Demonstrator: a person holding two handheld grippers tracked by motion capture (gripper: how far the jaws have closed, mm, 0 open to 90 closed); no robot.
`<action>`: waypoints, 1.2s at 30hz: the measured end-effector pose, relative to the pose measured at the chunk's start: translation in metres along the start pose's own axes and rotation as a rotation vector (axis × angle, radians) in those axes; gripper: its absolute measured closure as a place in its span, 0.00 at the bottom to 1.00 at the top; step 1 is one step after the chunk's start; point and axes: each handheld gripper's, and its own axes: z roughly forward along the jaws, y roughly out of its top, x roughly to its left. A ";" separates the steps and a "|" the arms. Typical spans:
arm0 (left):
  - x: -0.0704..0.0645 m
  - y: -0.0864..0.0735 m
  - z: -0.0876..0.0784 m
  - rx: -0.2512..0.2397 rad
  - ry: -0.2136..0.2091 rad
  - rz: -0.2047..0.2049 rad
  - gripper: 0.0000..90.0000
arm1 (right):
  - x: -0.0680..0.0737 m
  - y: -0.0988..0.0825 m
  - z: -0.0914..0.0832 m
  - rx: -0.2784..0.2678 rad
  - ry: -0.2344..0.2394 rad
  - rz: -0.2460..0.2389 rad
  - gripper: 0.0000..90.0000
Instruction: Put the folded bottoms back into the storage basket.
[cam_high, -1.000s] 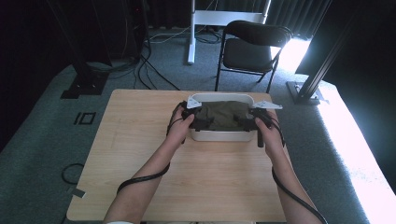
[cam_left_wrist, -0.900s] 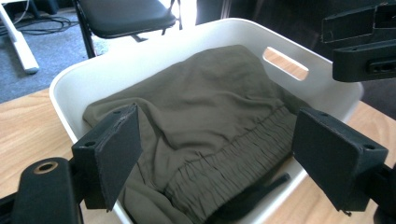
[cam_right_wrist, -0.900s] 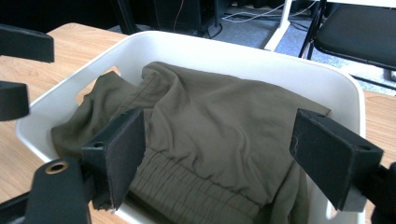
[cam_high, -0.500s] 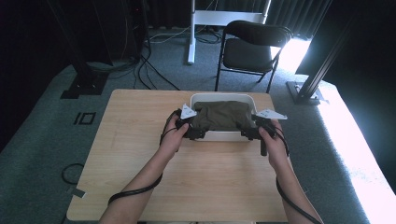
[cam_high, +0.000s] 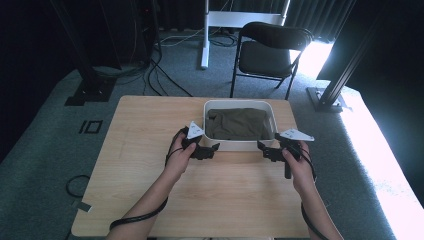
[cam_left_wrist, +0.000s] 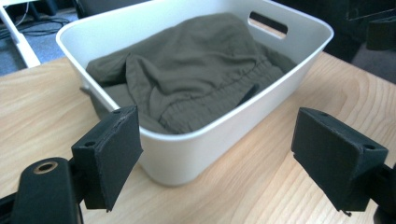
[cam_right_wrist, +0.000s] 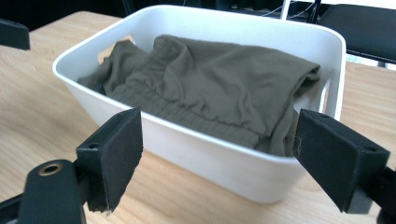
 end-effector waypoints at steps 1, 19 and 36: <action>0.000 -0.002 -0.001 0.002 0.003 0.001 0.19 | 0.000 -0.002 -0.001 0.001 -0.002 -0.002 0.18; 0.005 -0.043 -0.016 0.043 0.034 -0.011 0.19 | -0.001 -0.059 -0.004 0.063 -0.038 0.010 0.18; 0.023 -0.087 -0.040 0.092 0.102 -0.053 0.19 | -0.016 -0.098 -0.021 0.143 -0.118 0.030 0.18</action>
